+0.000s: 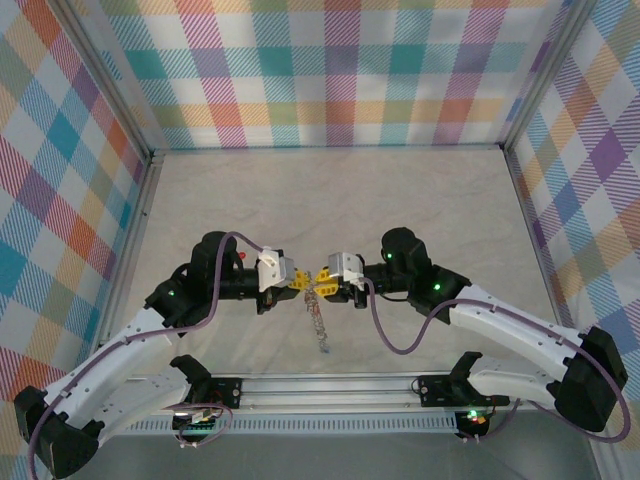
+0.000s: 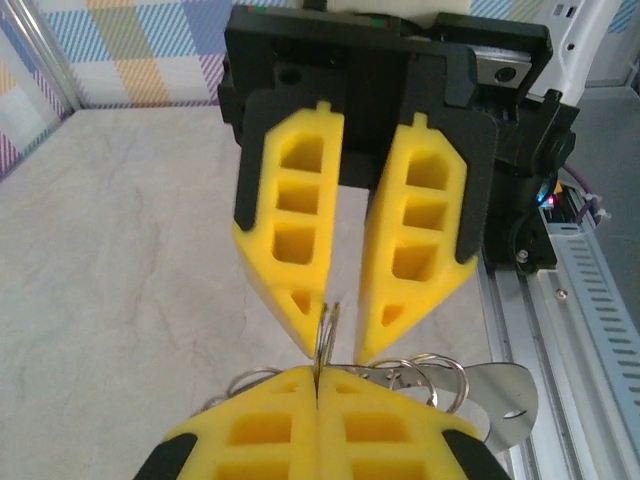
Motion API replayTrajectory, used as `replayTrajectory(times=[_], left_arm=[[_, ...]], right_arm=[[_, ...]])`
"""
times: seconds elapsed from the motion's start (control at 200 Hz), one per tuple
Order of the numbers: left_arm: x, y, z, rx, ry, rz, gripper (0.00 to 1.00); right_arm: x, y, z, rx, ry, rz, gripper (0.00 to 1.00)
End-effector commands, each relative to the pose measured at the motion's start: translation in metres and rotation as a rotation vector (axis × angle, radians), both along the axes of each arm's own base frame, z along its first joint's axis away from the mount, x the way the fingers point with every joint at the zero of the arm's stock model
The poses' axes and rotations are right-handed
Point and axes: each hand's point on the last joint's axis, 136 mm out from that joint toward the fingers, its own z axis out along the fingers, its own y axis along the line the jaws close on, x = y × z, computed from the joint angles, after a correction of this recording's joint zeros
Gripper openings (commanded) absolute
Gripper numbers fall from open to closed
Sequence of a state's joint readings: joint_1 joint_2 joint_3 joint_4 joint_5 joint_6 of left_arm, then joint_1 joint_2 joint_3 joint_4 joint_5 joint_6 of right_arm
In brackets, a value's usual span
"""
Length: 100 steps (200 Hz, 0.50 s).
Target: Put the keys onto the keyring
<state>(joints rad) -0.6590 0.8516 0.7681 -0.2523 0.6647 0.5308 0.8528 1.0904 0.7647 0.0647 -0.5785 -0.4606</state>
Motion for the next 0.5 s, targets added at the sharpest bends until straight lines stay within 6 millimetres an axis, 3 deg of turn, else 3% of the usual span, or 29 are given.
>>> replayTrajectory(times=[0.0,0.15,0.225,0.375,0.41,0.46,0.495], left_arm=[[-0.002,-0.007,0.019,-0.081,-0.055,-0.031,0.00],[-0.006,-0.008,0.016,-0.076,-0.033,-0.058,0.00],[-0.007,-0.008,0.015,-0.075,-0.031,-0.060,0.00],[-0.006,-0.005,0.010,-0.043,-0.006,-0.032,0.00],[-0.005,-0.003,0.006,-0.020,0.004,-0.021,0.07],[-0.007,0.001,-0.002,0.028,0.021,-0.021,0.31],[-0.009,0.003,-0.004,0.050,0.025,-0.024,0.35]], right_arm=[[-0.014,-0.001,-0.010,-0.013,0.061,0.072,0.18],[-0.013,0.001,-0.003,0.019,0.069,0.076,0.16],[-0.012,0.002,0.001,0.027,0.064,0.076,0.00],[-0.006,0.000,0.004,0.023,0.027,0.046,0.00],[-0.006,-0.001,0.004,0.013,0.014,0.045,0.00],[-0.006,-0.002,0.004,0.000,0.002,0.042,0.00],[-0.006,-0.003,0.005,-0.008,-0.007,0.044,0.00]])
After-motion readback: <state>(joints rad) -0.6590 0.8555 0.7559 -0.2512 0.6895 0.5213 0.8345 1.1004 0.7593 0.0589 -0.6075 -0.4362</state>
